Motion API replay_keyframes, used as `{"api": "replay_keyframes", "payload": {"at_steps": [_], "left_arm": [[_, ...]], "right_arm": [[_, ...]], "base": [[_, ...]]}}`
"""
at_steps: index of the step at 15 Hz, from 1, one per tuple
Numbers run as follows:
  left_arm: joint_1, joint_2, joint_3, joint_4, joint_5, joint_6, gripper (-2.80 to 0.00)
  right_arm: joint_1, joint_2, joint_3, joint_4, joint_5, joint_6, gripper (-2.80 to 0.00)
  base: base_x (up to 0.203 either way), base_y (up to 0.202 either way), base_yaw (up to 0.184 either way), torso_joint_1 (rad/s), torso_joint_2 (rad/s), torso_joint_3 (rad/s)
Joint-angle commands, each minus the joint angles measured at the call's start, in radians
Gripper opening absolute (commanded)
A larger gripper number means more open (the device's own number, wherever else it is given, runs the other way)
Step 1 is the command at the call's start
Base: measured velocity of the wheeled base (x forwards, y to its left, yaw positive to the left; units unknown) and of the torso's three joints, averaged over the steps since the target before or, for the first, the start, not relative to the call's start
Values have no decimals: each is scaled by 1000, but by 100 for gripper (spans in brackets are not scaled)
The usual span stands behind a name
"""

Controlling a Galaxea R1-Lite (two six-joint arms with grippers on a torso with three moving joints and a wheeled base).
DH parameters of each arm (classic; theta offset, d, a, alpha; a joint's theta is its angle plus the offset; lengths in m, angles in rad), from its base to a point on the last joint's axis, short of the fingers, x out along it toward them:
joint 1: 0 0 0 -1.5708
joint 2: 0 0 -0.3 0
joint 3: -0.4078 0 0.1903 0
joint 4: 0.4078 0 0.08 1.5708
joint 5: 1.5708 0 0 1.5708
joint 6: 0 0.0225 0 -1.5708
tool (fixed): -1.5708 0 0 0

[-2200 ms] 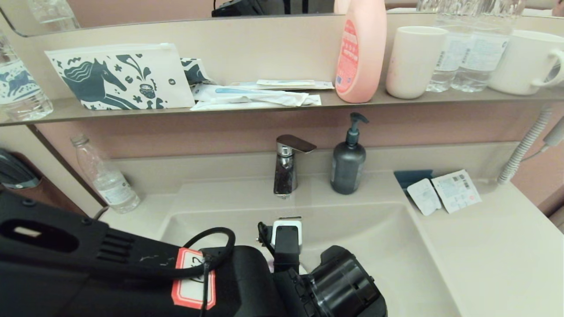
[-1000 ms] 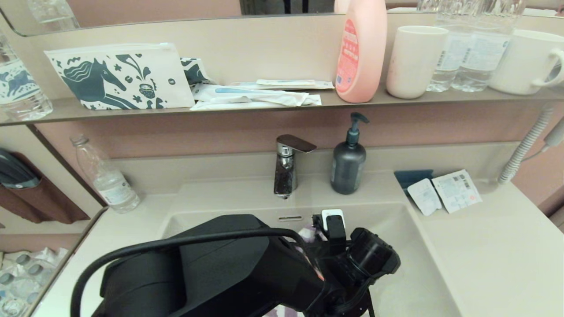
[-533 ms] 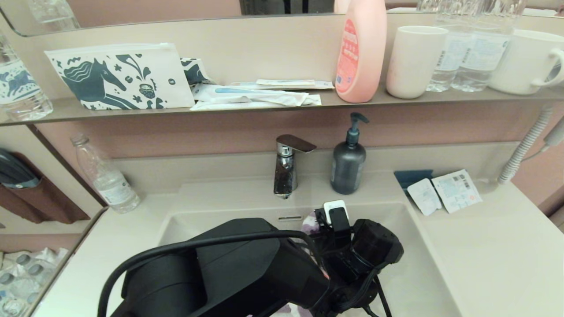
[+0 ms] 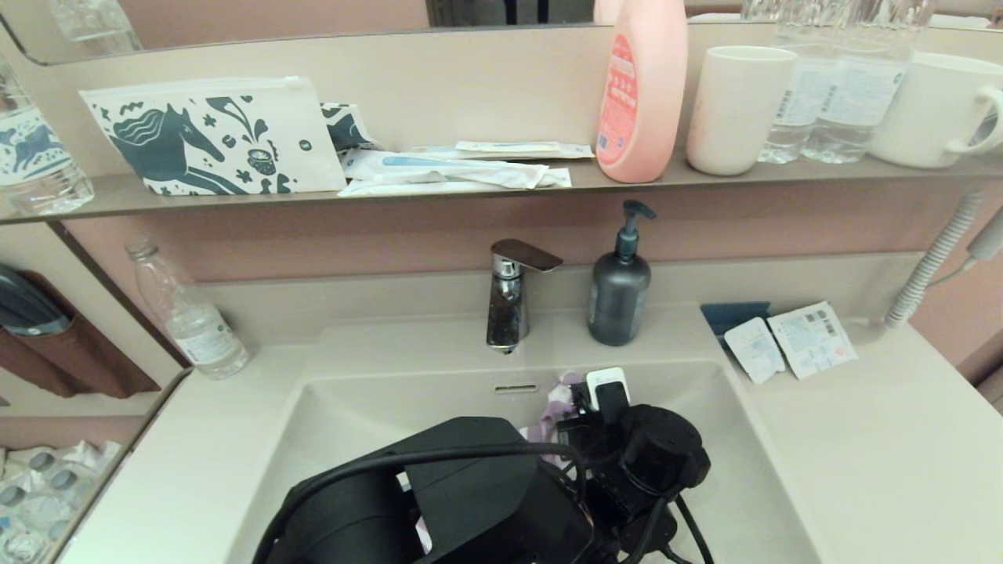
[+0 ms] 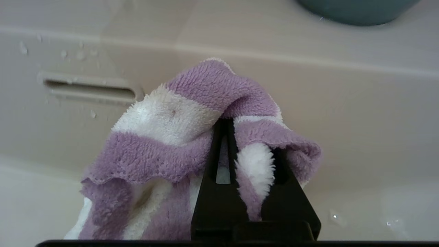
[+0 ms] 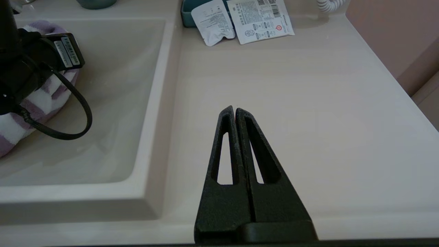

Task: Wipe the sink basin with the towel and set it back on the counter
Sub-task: Wipe the sink

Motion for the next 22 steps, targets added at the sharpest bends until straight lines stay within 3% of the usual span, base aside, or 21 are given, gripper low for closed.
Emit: {"api": "replay_keyframes", "payload": {"at_steps": [1, 4, 5, 6, 14, 17, 22], "left_arm": [[4, 53, 15, -227, 6, 151, -280], [14, 111, 38, -579, -26, 413, -280], [19, 127, 60, -659, -41, 509, -280], [23, 132, 98, -672, -51, 542, -280], [26, 75, 204, -672, -60, 518, -280], [59, 56, 269, -672, -103, 512, -280], [137, 25, 406, -672, -175, 433, -280]], "right_arm": [[0, 1, -1, 0, 0, 0, -280], [0, 1, -1, 0, 0, 0, -280], [0, 1, 1, 0, 0, 0, -280], [0, 1, -1, 0, 1, 0, -280], [0, 1, 1, 0, 1, 0, -280], [0, 1, -1, 0, 1, 0, -280], [0, 1, -1, 0, 0, 0, -280]], "base": [[0, 0, 0, 0, 0, 0], [0, 0, 0, 0, 0, 0], [0, 0, 0, 0, 0, 0], [0, 0, 0, 0, 0, 0], [0, 0, 0, 0, 0, 0], [0, 0, 0, 0, 0, 0], [0, 0, 0, 0, 0, 0]]}}
